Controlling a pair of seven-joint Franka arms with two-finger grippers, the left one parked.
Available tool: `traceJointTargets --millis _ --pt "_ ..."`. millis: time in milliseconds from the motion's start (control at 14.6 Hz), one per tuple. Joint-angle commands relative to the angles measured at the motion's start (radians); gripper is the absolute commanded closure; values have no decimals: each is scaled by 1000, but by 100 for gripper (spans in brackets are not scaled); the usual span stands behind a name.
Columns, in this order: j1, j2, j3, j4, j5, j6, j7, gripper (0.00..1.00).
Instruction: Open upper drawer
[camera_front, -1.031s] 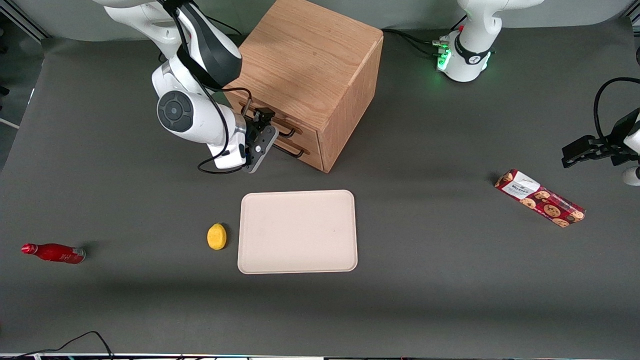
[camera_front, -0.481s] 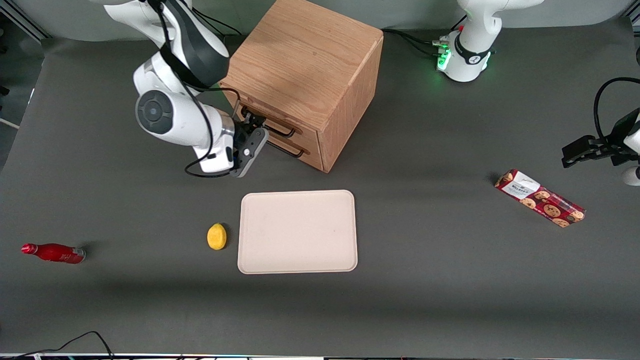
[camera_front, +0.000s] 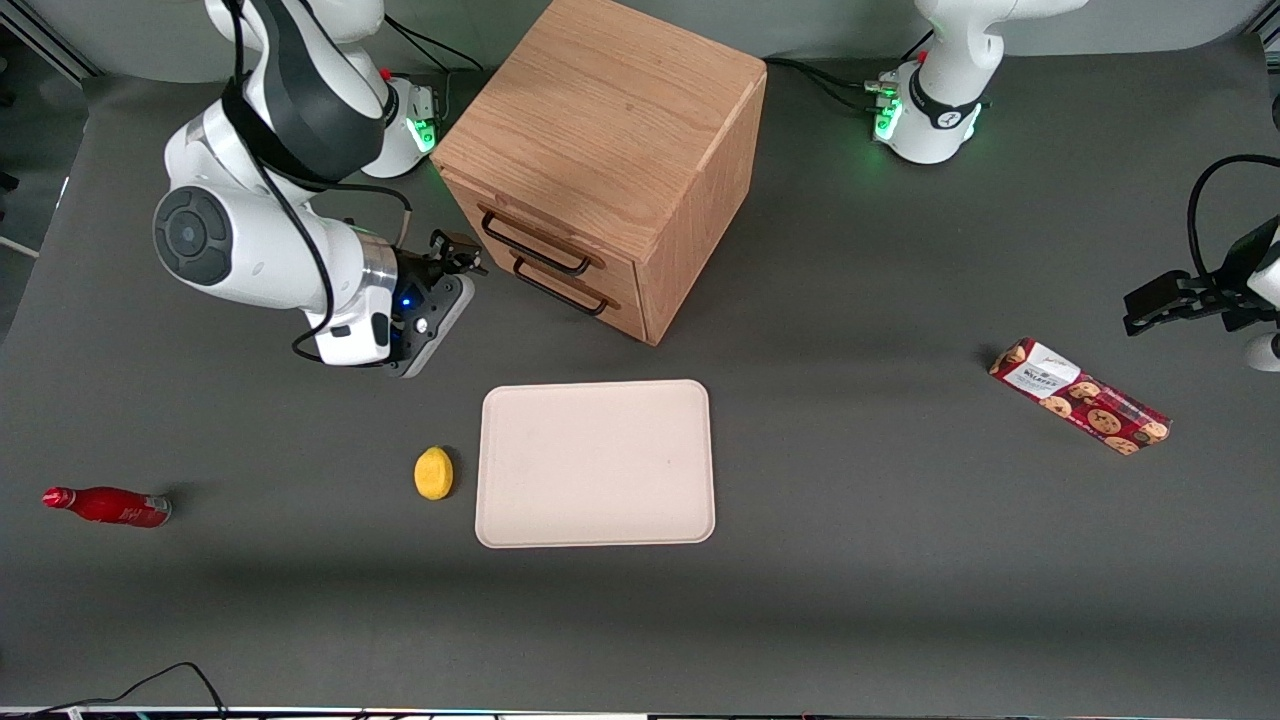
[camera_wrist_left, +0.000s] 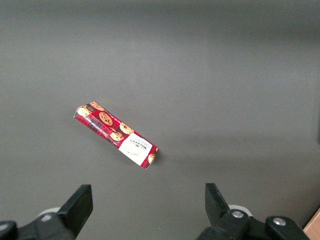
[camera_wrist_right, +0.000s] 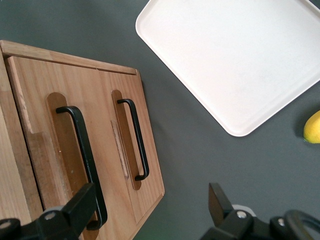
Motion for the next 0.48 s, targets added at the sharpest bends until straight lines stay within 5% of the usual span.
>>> traceJointTargets --millis 0,137,412 --pt "5 22 -2 57 0 -46 -13 0" --pt "5 3 -18 105 -8 -99 2 0" --pt "5 -89 -202 116 -11 -141 43 0"
